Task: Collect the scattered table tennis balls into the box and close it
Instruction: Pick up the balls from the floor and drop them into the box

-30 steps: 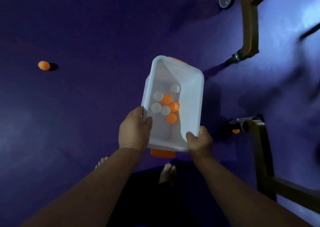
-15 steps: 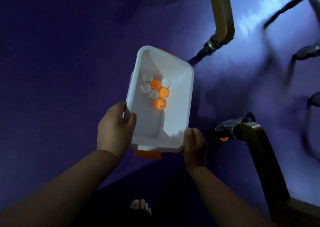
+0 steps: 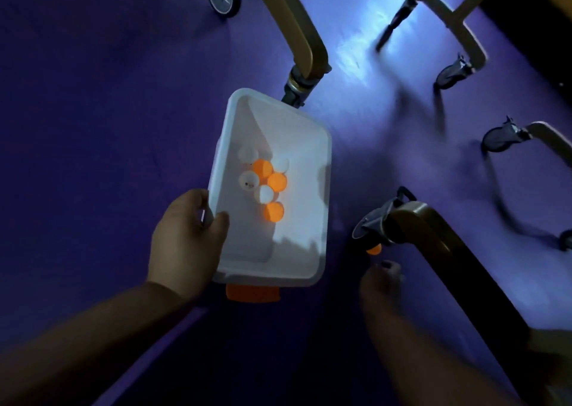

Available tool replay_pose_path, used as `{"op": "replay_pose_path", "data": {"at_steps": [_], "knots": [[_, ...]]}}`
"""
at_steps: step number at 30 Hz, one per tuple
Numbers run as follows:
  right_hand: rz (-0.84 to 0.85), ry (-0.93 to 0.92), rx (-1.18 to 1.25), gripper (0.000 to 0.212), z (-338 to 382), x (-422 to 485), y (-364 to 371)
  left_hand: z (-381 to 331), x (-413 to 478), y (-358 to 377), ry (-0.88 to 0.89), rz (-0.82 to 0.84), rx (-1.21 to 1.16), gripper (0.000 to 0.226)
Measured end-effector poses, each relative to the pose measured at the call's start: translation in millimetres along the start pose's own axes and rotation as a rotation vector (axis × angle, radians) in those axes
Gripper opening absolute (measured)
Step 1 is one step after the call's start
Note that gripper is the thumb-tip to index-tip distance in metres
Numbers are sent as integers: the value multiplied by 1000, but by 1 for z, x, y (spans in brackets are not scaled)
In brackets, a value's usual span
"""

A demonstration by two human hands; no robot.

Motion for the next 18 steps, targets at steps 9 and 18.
{"op": "replay_pose_path", "data": {"at_steps": [9, 18], "knots": [[198, -101, -121, 35, 5, 31, 31, 8, -3, -20, 27, -58, 33, 13], [46, -23, 76, 36, -19, 24, 9, 14, -8, -23, 18, -74, 73, 10]]}}
Point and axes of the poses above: each hand's wrist, its own x-axis towards the middle knuckle, its own y-axis out of the palm, z = x × y, the point moved 6 cm from there along x, towards the middle knuckle, and after that the axes turned 14 degrees about x, right-handed, at the moved point
